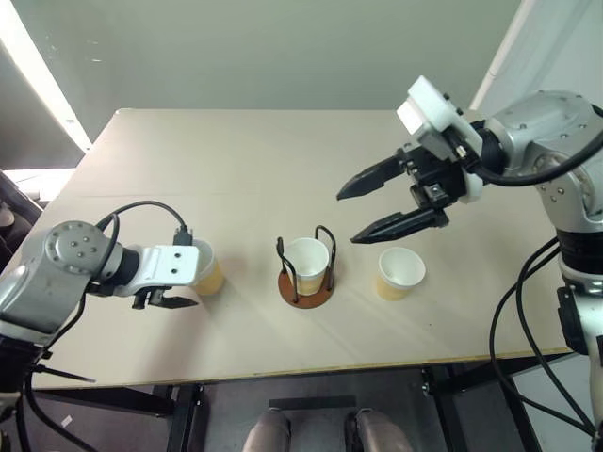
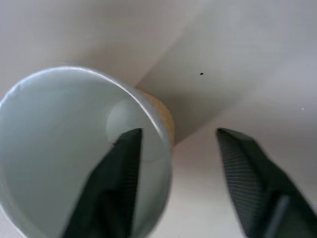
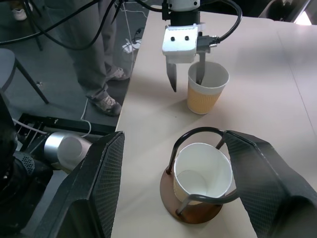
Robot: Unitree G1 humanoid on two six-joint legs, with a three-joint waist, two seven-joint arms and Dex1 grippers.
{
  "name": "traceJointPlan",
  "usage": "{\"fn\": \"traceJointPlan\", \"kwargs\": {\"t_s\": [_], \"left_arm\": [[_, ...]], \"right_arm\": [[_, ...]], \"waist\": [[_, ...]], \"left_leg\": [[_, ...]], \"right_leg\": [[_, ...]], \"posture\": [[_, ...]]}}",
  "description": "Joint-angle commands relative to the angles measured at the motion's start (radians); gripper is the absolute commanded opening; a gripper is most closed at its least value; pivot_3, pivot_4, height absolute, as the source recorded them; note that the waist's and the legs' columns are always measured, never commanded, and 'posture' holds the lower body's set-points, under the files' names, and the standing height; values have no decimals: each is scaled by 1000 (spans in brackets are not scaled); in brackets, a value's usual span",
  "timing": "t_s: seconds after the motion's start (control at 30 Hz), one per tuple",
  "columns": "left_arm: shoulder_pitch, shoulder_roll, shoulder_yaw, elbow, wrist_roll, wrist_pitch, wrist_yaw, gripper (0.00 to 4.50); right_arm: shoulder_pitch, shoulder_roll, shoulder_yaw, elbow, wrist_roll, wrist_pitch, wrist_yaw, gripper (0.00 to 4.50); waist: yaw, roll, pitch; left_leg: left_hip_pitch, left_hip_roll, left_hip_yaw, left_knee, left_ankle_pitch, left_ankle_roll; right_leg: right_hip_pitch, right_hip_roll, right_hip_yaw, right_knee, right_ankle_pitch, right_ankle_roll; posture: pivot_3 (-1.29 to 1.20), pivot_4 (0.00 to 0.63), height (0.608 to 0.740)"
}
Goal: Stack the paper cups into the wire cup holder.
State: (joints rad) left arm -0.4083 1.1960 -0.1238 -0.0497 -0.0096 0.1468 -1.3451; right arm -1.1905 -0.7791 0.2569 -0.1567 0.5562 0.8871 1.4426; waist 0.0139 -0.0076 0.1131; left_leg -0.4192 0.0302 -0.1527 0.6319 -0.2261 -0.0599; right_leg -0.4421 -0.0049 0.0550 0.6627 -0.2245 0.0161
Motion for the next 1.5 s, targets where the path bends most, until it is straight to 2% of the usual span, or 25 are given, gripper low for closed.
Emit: {"fn": "traceJointPlan", "kwargs": {"t_s": [0.03, 0.1, 0.13, 0.23, 0.43, 0.57, 0.73, 0.93, 1.1, 1.23, 1.5], "left_arm": [[-74, -9, 16, 17, -9, 0, -12, 950], [-111, -17, 17, 21, -26, 18, -30, 217], [-139, -19, 15, 25, -33, 23, -44, 29], [-205, -27, 11, 34, -53, 41, -83, 29], [-392, -90, 9, 18, -183, 165, -194, 29], [-583, -166, -28, 79, -222, 213, -257, 29], [-739, -236, -66, 165, -279, 235, -269, 29], [-801, -262, -196, 185, -380, 192, -269, 29], [-848, -239, -362, 224, -435, 84, -269, 29], [-913, -263, -464, 289, -442, -8, -269, 29], [-992, -301, -580, 340, -514, -65, -269, 29]], "right_arm": [[-29, -15, -38, -11, 13, 6, -4, 3300], [-29, -19, -39, -10, 13, 6, -4, 3300], [-30, -21, -39, -10, 13, 6, -2, 3300], [-30, -27, -40, -9, 14, 7, 1, 3300], [-9, -67, -42, -20, 18, 12, 17, 3300], [10, -105, -52, -31, 15, 17, 7, 3300], [22, -108, -72, -76, 39, 58, -41, 3300], [31, -124, -95, -142, 64, 124, -99, 3300], [44, -172, -131, -184, 96, 161, -124, 3300], [58, -218, -161, -214, 119, 184, -138, 3300], [95, -262, -199, -247, 148, 203, -180, 3300]], "waist": [[0, 0, 0], [1, 0, 0], [1, 0, 0], [1, 0, 0], [5, -1, 0], [9, -1, 0], [3, -1, 0], [4, -1, 0], [7, -1, 0], [12, -1, 0], [14, -1, 0]], "left_leg": [[0, 0, 0, 0, 0, 0], [0, 0, 0, 0, 0, 0], [0, 0, 0, 0, 0, 0], [0, 0, 0, 0, 0, 0], [-1, 0, 0, 1, 0, 0], [-2, 0, 0, 2, 0, -1], [-2, 0, 2, 4, 0, 0], [-3, 0, 2, 5, 0, 0], [-6, 0, 1, 8, 0, 0], [-10, 0, 1, 13, -2, 3], [-15, -1, 2, 16, -3, 5]], "right_leg": [[0, 0, 0, 0, 0, 0], [0, 0, 0, 0, 1, 1], [0, 0, 0, 0, 1, 2], [0, 0, 0, 0, 2, 3], [0, 0, 0, -1, 3, 5], [0, 0, 0, -1, 4, 6], [1, 0, 2, -1, 5, 9], [1, 0, 3, -3, 7, 12], [1, 0, 2, -8, 9, 15], [1, 0, 2, -11, 10, 18], [1, -1, 3, -18, 13, 23]], "posture": [[0, 150, 740], [0, 150, 740], [0, 150, 740], [0, 150, 740], [0, 150, 740], [0, 150, 740], [0, 150, 740], [0, 150, 740], [0, 150, 740], [0, 150, 740], [0, 150, 740]]}}
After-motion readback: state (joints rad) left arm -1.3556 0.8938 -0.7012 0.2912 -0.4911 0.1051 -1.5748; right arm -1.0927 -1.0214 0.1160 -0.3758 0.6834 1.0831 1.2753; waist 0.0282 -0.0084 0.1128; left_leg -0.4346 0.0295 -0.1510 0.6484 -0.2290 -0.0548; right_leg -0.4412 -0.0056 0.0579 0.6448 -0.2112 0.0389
